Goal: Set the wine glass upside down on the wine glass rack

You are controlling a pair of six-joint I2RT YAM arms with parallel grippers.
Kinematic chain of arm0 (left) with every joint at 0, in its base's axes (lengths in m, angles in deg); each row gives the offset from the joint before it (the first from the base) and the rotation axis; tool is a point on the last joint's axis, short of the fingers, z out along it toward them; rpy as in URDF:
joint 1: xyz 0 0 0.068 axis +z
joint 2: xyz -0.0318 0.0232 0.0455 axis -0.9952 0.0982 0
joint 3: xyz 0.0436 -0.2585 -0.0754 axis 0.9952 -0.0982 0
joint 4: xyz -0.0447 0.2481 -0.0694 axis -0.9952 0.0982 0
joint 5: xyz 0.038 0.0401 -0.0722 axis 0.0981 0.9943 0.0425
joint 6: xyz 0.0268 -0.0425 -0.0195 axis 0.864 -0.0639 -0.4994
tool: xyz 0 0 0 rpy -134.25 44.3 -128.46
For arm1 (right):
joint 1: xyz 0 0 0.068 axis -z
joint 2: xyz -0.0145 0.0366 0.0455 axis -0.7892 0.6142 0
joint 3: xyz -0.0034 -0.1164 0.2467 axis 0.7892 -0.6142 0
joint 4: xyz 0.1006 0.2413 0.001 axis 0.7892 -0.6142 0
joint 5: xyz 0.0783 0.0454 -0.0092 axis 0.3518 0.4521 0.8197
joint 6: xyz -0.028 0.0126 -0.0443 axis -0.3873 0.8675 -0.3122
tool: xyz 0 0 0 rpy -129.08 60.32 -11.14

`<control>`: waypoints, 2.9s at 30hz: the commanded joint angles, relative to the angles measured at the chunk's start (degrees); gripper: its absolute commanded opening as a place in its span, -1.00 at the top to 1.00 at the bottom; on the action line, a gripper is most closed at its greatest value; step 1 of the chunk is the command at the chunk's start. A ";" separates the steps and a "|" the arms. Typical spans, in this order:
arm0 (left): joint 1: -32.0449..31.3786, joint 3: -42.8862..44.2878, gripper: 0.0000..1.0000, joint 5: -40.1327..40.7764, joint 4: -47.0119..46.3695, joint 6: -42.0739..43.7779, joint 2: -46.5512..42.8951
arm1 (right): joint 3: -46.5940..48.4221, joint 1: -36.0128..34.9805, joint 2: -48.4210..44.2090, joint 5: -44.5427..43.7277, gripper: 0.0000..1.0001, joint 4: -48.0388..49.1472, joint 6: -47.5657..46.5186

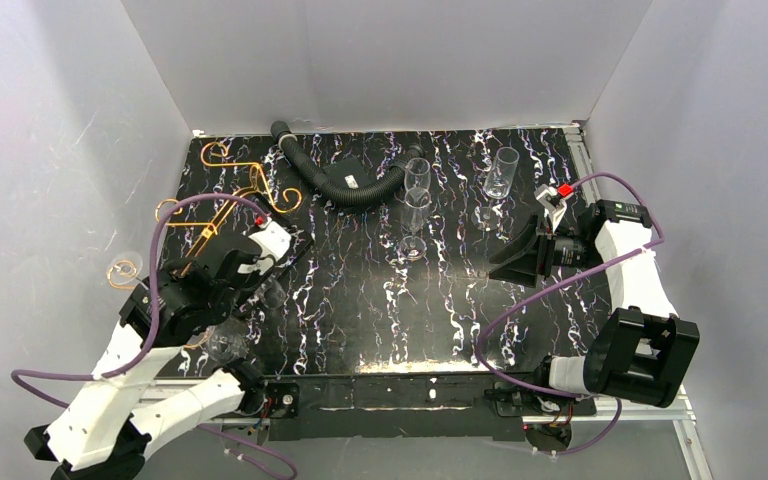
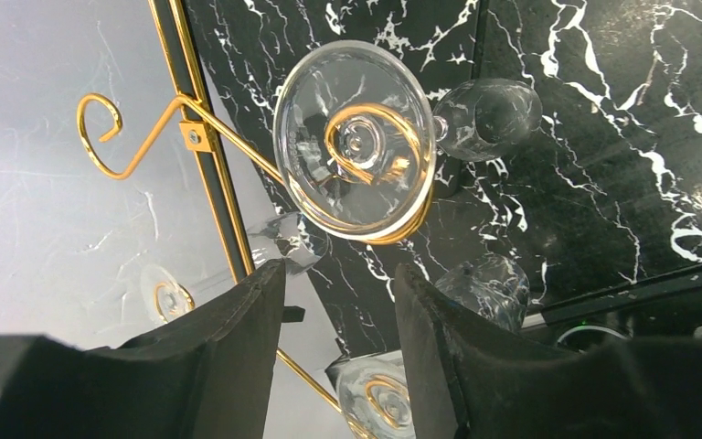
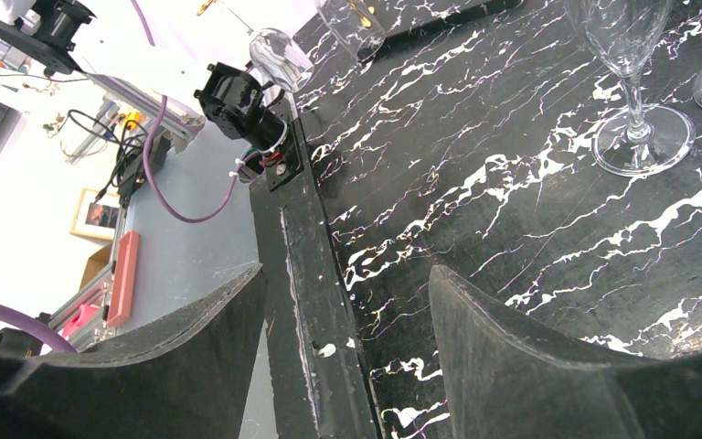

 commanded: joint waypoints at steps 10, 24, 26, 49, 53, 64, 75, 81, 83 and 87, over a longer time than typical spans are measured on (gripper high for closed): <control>0.19 5.68 -0.51 -10.73 5.47 -14.04 -3.86 | 0.92 1.17 -2.96 0.12 -0.44 -2.28 -2.42; 0.15 8.68 -0.96 -32.01 -2.24 -34.19 -1.47 | 16.70 1.41 -10.19 -19.85 -0.46 16.71 28.62; 0.15 6.86 -0.96 -33.87 -6.36 -36.48 -1.74 | 18.97 1.32 -10.89 -24.32 -0.47 22.76 36.15; 0.17 2.15 -0.96 -43.57 -18.42 -48.32 4.11 | 41.35 -31.60 15.43 -59.35 -0.39 35.77 69.44; 0.21 2.13 -0.96 -43.66 -18.25 -48.57 4.85 | 42.40 -34.00 18.35 -61.21 -0.34 37.18 70.30; 0.23 1.39 -0.96 -44.20 -18.45 -48.45 4.76 | 47.03 -37.03 24.28 -63.87 -0.05 35.87 70.08; 0.20 2.42 -0.96 -44.30 -16.31 -47.38 4.77 | 53.04 -38.47 30.48 -67.24 0.21 33.62 68.75; 0.18 2.21 -0.96 -44.23 -15.91 -47.08 4.50 | 51.26 -39.33 30.49 -69.05 0.45 33.70 67.46; 0.20 2.26 -0.96 -44.28 -15.85 -46.99 4.44 | 50.53 -39.42 30.28 -69.38 0.50 33.80 67.24; 0.19 2.28 -0.96 -44.48 -15.17 -46.90 4.47 | 49.08 -39.37 29.36 -69.84 0.64 33.91 66.55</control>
